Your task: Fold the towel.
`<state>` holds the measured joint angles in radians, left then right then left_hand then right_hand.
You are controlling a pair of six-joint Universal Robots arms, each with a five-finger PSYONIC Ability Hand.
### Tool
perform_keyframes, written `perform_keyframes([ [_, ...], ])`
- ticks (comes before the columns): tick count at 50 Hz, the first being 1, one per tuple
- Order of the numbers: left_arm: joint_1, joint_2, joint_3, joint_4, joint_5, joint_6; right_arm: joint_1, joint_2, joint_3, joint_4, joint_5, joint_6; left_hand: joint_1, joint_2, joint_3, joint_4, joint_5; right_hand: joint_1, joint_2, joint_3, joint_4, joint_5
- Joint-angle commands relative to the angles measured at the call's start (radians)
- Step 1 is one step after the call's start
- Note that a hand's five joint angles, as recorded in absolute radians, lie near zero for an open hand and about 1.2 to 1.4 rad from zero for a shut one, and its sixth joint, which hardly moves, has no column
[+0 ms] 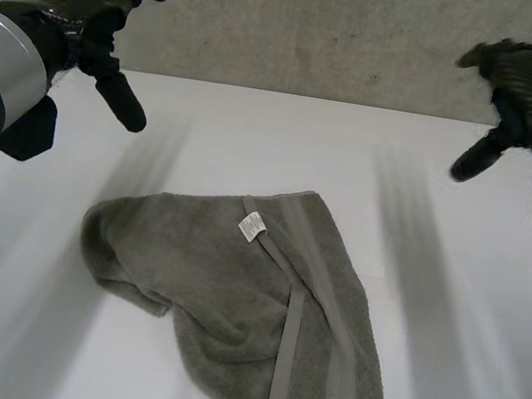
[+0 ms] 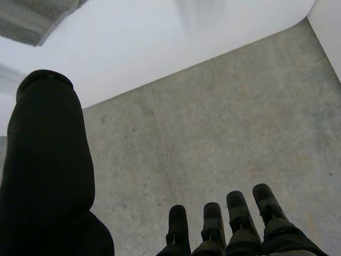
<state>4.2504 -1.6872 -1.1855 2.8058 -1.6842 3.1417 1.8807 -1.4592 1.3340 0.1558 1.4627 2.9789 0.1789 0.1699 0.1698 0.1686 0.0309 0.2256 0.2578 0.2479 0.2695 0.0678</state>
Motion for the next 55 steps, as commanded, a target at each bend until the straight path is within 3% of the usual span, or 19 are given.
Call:
perform_keyframes([
  [1,0.011,-0.115,0.006,0.001,0.041,0.026,0.054,0.073,0.042,0.048,-0.205,-0.221,0.020,0.029,0.029,0.030,-0.007,-0.051,-0.083,-0.073,-0.095,-0.068],
  [3,0.022,-0.181,0.004,0.001,0.076,0.093,0.095,0.097,0.089,0.088,-0.283,-0.390,0.023,0.032,0.032,0.033,-0.004,-0.051,-0.083,-0.073,-0.095,-0.068],
  [4,0.022,-0.181,0.004,0.001,0.077,0.093,0.095,0.097,0.090,0.088,-0.283,-0.391,0.023,0.032,0.032,0.033,-0.004,-0.051,-0.083,-0.073,-0.095,-0.068],
  [6,0.040,-0.244,-0.002,-0.009,0.103,0.200,0.130,0.112,0.158,0.103,-0.341,-0.547,0.026,0.035,0.035,0.036,-0.001,-0.051,-0.083,-0.073,-0.095,-0.068],
  [11,0.048,-0.316,-0.019,-0.025,0.110,0.363,0.141,0.148,0.235,0.107,-0.383,-0.731,0.040,0.049,0.050,0.051,0.014,-0.051,-0.083,-0.073,-0.095,-0.068],
  [19,0.052,-0.396,-0.055,-0.061,0.112,0.543,0.189,0.270,0.277,0.114,-0.383,-0.830,0.102,0.111,0.111,0.112,0.075,-0.015,-0.047,-0.037,-0.059,-0.031],
  [31,0.052,-0.457,-0.137,-0.069,0.149,0.707,0.190,0.385,0.271,0.059,-0.377,-0.833,0.120,0.129,0.129,0.130,0.093,0.103,0.071,0.081,0.059,0.086],
  [33,0.052,-0.469,-0.138,-0.068,0.162,0.724,0.190,0.395,0.272,0.042,-0.375,-0.831,0.304,0.312,0.313,0.314,0.277,0.150,0.118,0.128,0.106,0.133],
  [35,0.052,-0.473,-0.138,-0.068,0.163,0.725,0.190,0.404,0.271,0.013,-0.375,-0.830,0.436,0.444,0.445,0.446,0.409,0.439,0.407,0.416,0.395,0.422],
  [36,0.052,-0.473,-0.138,-0.068,0.163,0.725,0.190,0.404,0.271,0.013,-0.375,-0.830,0.437,0.446,0.446,0.447,0.410,0.441,0.408,0.418,0.397,0.424],
  [38,0.051,-0.474,-0.135,-0.065,0.163,0.724,0.189,0.401,0.260,-0.013,-0.377,-0.822,0.802,0.811,0.811,0.812,0.775,1.039,1.007,1.017,0.995,1.023],
  [40,0.051,-0.474,-0.132,-0.065,0.163,0.724,0.187,0.393,0.249,-0.028,-0.372,-0.812,0.938,0.946,0.947,0.948,0.911,1.169,1.137,1.147,1.125,1.153],
  [45,0.049,-0.467,-0.122,-0.062,0.161,0.716,0.175,0.320,0.202,-0.068,-0.320,-0.694,1.217,1.226,1.226,1.227,1.190,1.171,1.138,1.148,1.127,1.154],
  [49,0.034,-0.418,-0.091,-0.066,0.156,0.692,0.163,0.208,0.146,-0.065,-0.303,-0.476,1.217,1.226,1.226,1.228,1.191,1.171,1.138,1.148,1.127,1.154],
  [55,0.026,-0.264,-0.088,-0.072,0.159,0.603,0.103,0.092,0.102,-0.038,-0.301,-0.360,1.217,1.226,1.226,1.228,1.191,1.171,1.138,1.148,1.127,1.154],
])
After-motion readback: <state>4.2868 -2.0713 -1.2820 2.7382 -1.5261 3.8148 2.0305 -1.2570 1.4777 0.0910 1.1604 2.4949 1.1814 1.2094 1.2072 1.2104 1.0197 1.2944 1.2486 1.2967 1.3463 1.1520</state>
